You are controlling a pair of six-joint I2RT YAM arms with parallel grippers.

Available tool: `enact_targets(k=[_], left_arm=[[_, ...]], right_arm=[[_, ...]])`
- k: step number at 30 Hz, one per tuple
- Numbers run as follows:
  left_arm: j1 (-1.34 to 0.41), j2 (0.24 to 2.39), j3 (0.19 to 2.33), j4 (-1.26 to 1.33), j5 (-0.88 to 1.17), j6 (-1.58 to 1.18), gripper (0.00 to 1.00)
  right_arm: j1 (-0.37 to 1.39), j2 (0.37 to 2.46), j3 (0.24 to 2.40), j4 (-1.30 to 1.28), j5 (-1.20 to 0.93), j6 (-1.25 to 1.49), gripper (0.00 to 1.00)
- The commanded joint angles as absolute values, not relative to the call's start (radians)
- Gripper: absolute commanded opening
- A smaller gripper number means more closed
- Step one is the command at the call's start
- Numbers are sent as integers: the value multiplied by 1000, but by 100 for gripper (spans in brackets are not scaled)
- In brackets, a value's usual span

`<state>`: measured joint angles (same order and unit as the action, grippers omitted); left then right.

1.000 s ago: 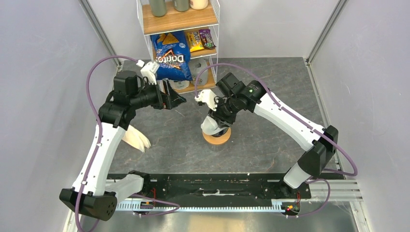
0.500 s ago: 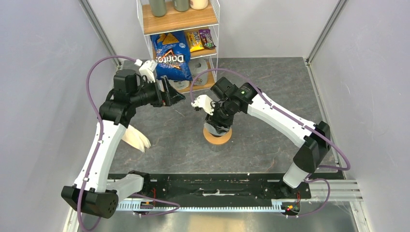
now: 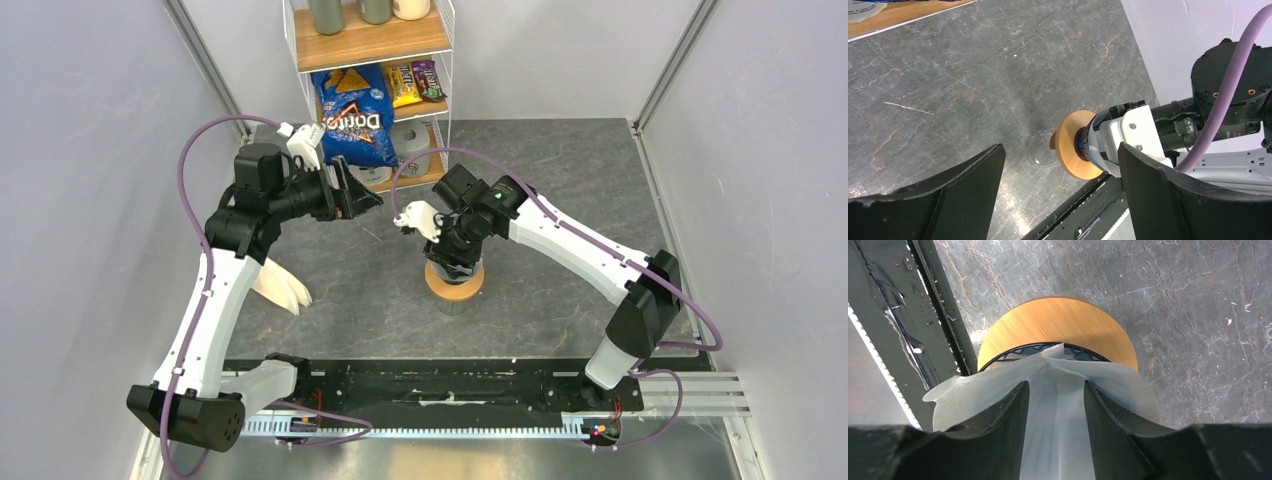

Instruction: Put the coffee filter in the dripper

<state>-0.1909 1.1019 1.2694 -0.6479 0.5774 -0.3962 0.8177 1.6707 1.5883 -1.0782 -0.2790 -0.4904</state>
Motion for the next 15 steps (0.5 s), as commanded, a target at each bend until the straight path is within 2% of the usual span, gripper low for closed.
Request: enact_targets(k=[1,15], left_arm=[[-181,1097,1270,-618,587,-407,91],[-181,1102,1258,-599,619,-409,91]], right_arm=[[822,1633,1611,-1059,-255,-485,52],[822,1568,1647,-1078,-247,-451,54]])
